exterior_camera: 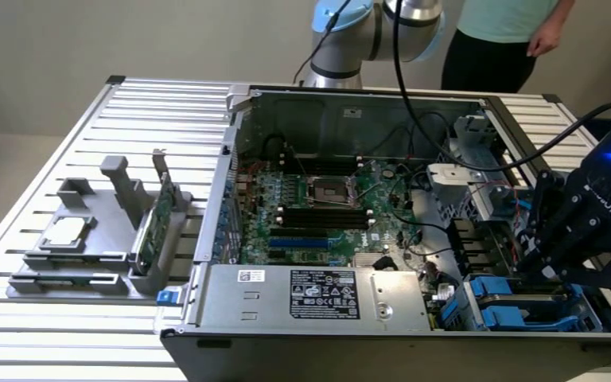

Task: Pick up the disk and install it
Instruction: 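Insert the second disk wire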

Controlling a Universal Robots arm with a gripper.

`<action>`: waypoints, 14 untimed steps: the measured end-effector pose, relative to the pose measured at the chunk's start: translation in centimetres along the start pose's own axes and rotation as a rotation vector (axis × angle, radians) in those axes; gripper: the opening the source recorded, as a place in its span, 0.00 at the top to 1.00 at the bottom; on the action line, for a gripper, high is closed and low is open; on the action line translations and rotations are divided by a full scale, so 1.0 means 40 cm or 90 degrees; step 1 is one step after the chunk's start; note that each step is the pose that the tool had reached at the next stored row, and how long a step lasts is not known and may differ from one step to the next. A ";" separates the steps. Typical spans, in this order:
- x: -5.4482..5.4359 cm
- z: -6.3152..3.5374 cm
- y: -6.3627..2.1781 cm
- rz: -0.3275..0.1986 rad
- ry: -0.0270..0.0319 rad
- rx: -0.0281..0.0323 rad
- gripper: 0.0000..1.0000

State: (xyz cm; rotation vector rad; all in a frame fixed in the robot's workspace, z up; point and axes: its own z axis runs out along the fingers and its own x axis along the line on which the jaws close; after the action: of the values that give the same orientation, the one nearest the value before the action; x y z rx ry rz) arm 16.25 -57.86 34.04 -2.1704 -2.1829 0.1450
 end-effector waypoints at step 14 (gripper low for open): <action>-0.006 0.007 0.003 -0.011 0.0098 -0.0003 0.83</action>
State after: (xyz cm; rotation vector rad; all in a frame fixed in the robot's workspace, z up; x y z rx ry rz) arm 16.34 -58.12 33.75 -2.1451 -2.1931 0.1264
